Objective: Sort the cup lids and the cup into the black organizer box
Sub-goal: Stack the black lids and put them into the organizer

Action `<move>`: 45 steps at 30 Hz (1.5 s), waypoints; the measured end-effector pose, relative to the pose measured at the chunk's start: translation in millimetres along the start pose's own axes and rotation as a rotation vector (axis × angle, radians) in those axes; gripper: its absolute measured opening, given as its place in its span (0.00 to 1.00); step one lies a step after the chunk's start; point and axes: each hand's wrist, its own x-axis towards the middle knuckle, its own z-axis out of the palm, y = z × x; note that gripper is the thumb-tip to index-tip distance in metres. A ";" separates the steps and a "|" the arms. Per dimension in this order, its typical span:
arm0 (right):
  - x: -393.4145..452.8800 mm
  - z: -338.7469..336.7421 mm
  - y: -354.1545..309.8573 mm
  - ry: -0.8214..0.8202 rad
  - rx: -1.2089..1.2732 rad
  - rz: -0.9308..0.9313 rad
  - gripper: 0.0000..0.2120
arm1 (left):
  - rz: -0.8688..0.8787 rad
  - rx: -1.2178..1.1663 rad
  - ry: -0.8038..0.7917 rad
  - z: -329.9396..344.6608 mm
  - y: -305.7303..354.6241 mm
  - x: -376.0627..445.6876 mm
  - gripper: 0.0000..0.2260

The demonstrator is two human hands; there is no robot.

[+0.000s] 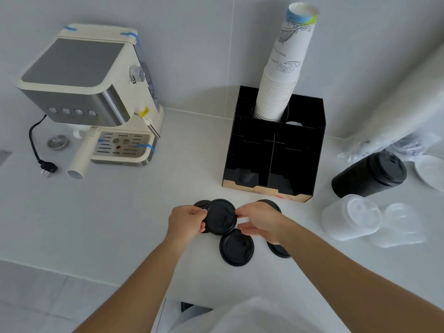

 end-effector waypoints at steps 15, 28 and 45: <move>-25.8 -19.3 36.5 0.019 -0.009 -0.079 0.14 | 0.065 0.031 -0.152 17.0 -23.7 -47.3 0.03; -18.7 -15.8 66.8 0.062 -0.042 -0.063 0.12 | 0.065 0.155 -0.122 31.2 -42.9 -50.2 0.05; -10.1 -4.0 73.6 0.196 -0.175 -0.108 0.20 | 0.023 0.220 -0.096 35.7 -50.1 -51.2 0.11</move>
